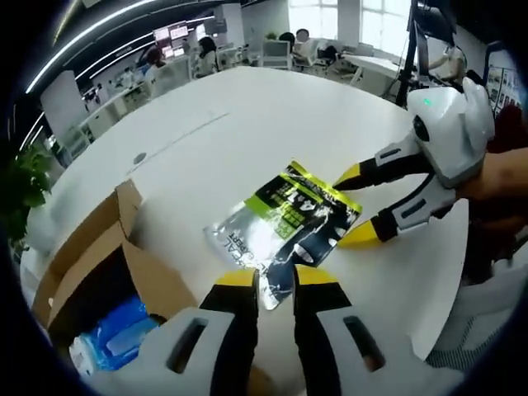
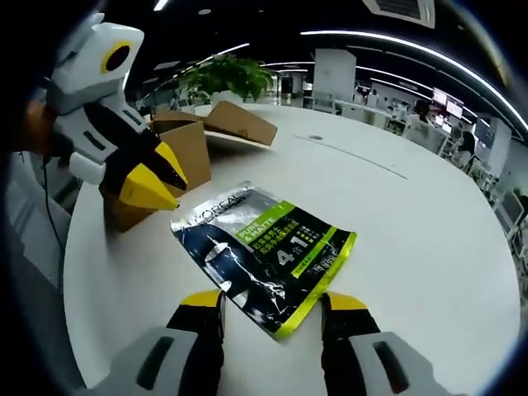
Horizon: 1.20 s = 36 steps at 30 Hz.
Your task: Operate the shoe box by opening the lid, removing the specified soft item, and placing it in the target area until the item is outside and the box remains undamaged.
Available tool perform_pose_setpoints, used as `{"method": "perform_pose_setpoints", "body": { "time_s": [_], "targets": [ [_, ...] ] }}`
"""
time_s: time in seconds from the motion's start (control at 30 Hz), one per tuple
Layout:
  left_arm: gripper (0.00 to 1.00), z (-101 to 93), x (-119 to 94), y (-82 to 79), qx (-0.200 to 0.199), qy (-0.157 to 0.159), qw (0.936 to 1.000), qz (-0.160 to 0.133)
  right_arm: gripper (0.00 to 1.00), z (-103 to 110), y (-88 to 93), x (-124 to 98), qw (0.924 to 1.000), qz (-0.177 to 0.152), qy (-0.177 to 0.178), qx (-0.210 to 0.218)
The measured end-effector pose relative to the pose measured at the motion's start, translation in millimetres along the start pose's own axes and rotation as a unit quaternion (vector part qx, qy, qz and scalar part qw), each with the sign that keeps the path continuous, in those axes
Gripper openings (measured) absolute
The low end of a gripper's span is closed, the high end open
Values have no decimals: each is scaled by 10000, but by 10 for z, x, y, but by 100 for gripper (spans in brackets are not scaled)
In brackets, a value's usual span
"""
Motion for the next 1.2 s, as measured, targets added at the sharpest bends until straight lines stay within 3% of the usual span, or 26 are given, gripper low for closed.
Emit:
{"method": "perform_pose_setpoints", "body": {
  "time_s": [0.17,0.77,1.2],
  "targets": [
    [15,45,-125,-118,-357,143,9984,-418,45,1,-48,37,10000,-4,4,23],
    [20,308,-565,-110,-490,-40,9960,-745,45,59,-166,205,9999,-35,89,52],
    [21,647,-840,-24,-784,-269,9929,-856,45,115,-221,268,10000,-11,50,13]
  ]
}}
Point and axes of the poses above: the point that each gripper's makers call its tool centre point, and the gripper's own axes: x roughly forward along the fingers, z roughly to its left, y roughly out of its underside, the point moved 1 cm from there along -x, roughly backward along the fingers, and after that the axes turned 5 degrees about y, right-handed, at the moved point
